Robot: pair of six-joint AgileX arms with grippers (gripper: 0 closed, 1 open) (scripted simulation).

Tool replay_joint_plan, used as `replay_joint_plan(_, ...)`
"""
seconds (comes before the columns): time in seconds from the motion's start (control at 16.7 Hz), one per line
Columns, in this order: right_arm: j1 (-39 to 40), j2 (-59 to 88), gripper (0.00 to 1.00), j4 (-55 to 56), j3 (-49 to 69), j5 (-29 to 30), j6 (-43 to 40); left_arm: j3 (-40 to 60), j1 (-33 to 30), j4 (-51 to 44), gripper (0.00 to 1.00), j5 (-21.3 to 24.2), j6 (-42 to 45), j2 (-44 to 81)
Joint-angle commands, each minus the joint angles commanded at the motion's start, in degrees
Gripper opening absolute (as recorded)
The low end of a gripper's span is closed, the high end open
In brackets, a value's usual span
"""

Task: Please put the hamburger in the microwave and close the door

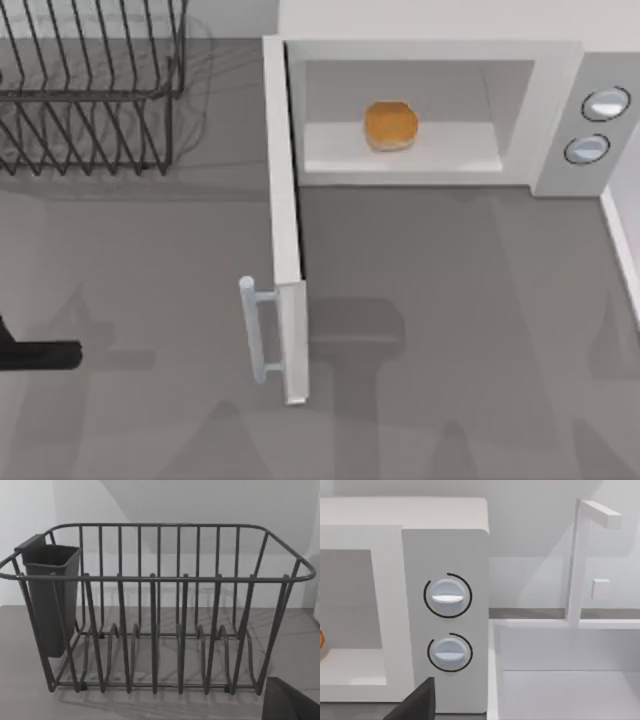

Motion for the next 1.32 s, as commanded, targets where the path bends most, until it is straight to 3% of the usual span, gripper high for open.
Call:
replay_joint_plan(0.18, 0.00, 0.00, 1.00, 0.00, 0.00, 0.00, 0.00, 0.93, -0.54, -0.40, 0.00, -0.67, -0.03, 0.47)
replay_joint_plan(0.78, 0.00, 0.00, 1.00, 0.00, 0.00, 0.00, 0.00, 5.33, -13.06, -4.30, 0.00, -13.18, 0.02, 0.87)
replay_joint_plan(1.02, 0.00, 0.00, 1.00, 0.00, 0.00, 0.00, 0.00, 5.12, -12.65, -4.32, 0.00, -12.80, -0.02, 0.72)
replay_joint_plan(1.32, 0.00, 0.00, 1.00, 0.00, 0.00, 0.00, 0.00, 4.51, -8.44, -6.02, 0.00, -8.60, -0.07, -1.54)
